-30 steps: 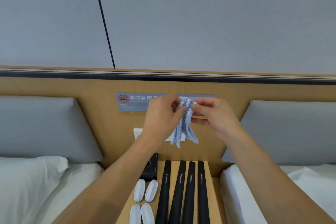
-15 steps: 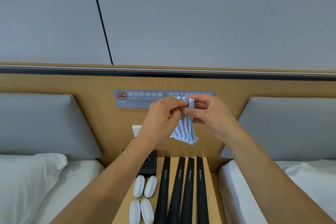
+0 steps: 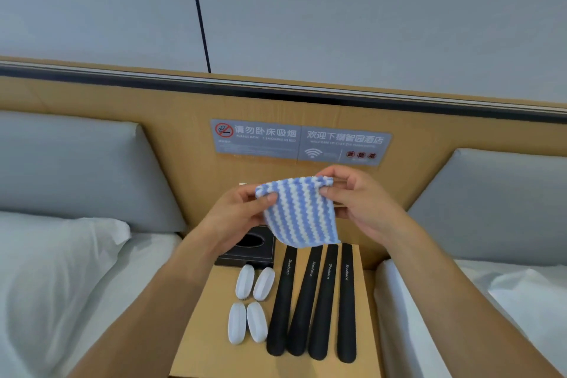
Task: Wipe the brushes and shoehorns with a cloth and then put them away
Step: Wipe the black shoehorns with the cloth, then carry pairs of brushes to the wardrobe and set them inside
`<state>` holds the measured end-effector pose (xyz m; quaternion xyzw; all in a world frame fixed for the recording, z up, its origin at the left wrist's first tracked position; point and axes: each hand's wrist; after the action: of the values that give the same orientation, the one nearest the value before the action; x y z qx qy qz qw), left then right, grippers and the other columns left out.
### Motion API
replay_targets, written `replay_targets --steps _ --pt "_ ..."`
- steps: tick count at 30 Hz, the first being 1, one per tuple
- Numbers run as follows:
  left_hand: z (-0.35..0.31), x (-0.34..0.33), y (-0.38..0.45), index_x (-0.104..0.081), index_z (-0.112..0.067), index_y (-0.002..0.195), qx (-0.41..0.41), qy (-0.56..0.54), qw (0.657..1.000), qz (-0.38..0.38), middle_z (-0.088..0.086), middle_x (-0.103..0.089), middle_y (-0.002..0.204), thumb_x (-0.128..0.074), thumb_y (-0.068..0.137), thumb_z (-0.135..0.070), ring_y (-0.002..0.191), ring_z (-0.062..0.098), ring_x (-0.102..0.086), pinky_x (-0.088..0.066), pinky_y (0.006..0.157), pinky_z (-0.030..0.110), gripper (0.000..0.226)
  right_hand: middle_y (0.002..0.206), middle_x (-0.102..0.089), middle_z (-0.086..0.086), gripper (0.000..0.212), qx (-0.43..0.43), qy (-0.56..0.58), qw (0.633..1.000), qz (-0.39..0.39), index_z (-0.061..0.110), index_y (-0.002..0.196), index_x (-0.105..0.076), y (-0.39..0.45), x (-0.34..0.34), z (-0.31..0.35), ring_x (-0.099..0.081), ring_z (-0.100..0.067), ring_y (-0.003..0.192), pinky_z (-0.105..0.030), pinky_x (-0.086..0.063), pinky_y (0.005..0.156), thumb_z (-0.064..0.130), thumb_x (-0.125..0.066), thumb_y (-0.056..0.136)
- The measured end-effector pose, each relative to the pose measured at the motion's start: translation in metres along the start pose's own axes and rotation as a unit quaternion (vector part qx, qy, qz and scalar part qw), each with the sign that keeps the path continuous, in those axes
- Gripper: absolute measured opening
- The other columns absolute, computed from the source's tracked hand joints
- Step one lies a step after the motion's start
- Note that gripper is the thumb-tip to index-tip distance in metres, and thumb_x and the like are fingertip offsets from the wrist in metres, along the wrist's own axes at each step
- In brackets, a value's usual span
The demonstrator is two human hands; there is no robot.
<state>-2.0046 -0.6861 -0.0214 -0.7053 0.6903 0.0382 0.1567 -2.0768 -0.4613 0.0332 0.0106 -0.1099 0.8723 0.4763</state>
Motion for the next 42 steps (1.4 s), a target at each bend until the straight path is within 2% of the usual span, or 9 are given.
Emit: replay_targets --steps 8,13,18,22,26,30,34,39,42 --pt "0.043 0.030 -0.012 -0.068 -0.015 0.110 0.046 0.080 0.986 -0.138 0.001 -0.075 0.097 -0.051 0.100 -0.038 0.086 0.015 -0.071 -0.056 0.070 0.029 0.030 0.097 -0.075 -0.006 0.011 -0.130 0.073 0.989 -0.024 0.011 0.102 -0.064 0.028 -0.049 -0.055 -0.073 -0.018 0.082 -0.036 -0.060 0.071 0.015 -0.054 0.103" --pt "0.084 0.056 -0.025 -0.065 -0.027 0.111 0.124 0.076 0.972 -0.182 -0.005 -0.074 0.100 -0.044 0.102 -0.045 0.091 0.012 -0.072 -0.057 0.078 0.037 0.029 0.094 -0.075 -0.003 0.014 -0.217 0.122 0.968 -0.024 0.014 0.100 -0.067 0.045 -0.085 -0.103 -0.074 -0.013 0.077 -0.032 -0.058 0.068 0.024 -0.057 0.102" --pt "0.123 0.091 -0.048 -0.062 -0.030 0.108 0.201 0.058 0.947 -0.242 -0.001 -0.072 0.105 -0.042 0.101 -0.050 0.099 0.017 -0.070 -0.055 0.085 0.041 0.029 0.107 -0.077 -0.010 0.022 -0.336 0.209 0.916 0.062 0.007 0.111 -0.071 0.042 -0.124 -0.158 -0.075 -0.021 0.096 -0.030 -0.060 0.070 0.021 -0.068 0.094" --pt "0.158 0.120 -0.075 -0.061 -0.030 0.101 0.270 0.046 0.923 -0.272 0.000 -0.072 0.101 -0.043 0.101 -0.049 0.094 0.017 -0.071 -0.053 0.076 0.035 0.026 0.116 -0.075 -0.007 0.027 -0.333 0.151 0.921 0.131 0.014 0.118 -0.066 0.027 -0.164 -0.204 -0.073 -0.022 0.103 -0.028 -0.060 0.076 0.008 -0.070 0.092" --pt "0.183 0.149 -0.092 -0.061 -0.028 0.108 0.325 0.045 0.911 -0.250 0.002 -0.071 0.110 -0.052 0.101 -0.035 0.098 0.019 -0.070 -0.056 0.073 0.035 0.013 0.121 -0.069 -0.009 0.034 -0.328 0.089 0.935 0.098 0.011 0.125 -0.060 0.021 -0.201 -0.238 -0.070 -0.024 0.108 -0.038 -0.061 0.083 0.003 -0.067 0.093" --pt "0.202 0.173 -0.100 -0.054 -0.019 0.127 0.329 0.062 0.928 -0.162 0.004 -0.066 0.120 -0.060 0.095 -0.008 0.110 0.023 -0.067 -0.057 0.088 0.046 0.034 0.120 -0.065 -0.006 0.029 -0.309 -0.023 0.949 0.058 0.020 0.124 -0.057 0.025 -0.228 -0.264 -0.066 -0.024 0.108 -0.049 -0.061 0.083 0.008 -0.061 0.098" --pt "0.219 0.185 -0.083 -0.051 -0.010 0.128 0.297 0.141 0.923 -0.199 0.011 -0.063 0.125 -0.055 0.095 0.003 0.114 0.028 -0.062 -0.053 0.093 0.052 0.036 0.113 -0.065 -0.005 0.021 -0.291 -0.097 0.951 0.021 0.016 0.116 -0.058 0.041 -0.243 -0.283 -0.065 -0.025 0.105 -0.054 -0.058 0.087 0.011 -0.063 0.097" --pt "0.244 0.210 -0.044 -0.054 -0.011 0.123 0.218 0.224 0.925 -0.216 0.005 -0.066 0.114 -0.059 0.093 -0.003 0.106 0.022 -0.065 -0.051 0.097 0.050 0.032 0.107 -0.069 -0.008 0.017 -0.285 -0.138 0.948 -0.022 0.010 0.108 -0.060 0.082 -0.247 -0.295 -0.068 -0.026 0.098 -0.049 -0.056 0.090 0.017 -0.067 0.094" --pt "0.265 0.225 -0.013 -0.050 -0.013 0.131 0.228 0.241 0.915 -0.229 0.009 -0.062 0.121 -0.069 0.086 -0.007 0.110 0.025 -0.062 -0.050 0.098 0.050 0.049 0.118 -0.067 -0.004 0.031 -0.306 -0.174 0.934 -0.059 0.016 0.120 -0.062 0.105 -0.236 -0.301 -0.064 -0.020 0.104 -0.034 -0.052 0.088 0.025 -0.068 0.091"
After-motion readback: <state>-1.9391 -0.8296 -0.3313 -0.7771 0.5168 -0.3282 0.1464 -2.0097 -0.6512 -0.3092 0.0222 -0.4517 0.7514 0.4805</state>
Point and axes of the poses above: each hand's wrist, its own y-axis towards the middle knuckle, its own x-axis out of the back of the hand, z = x × y
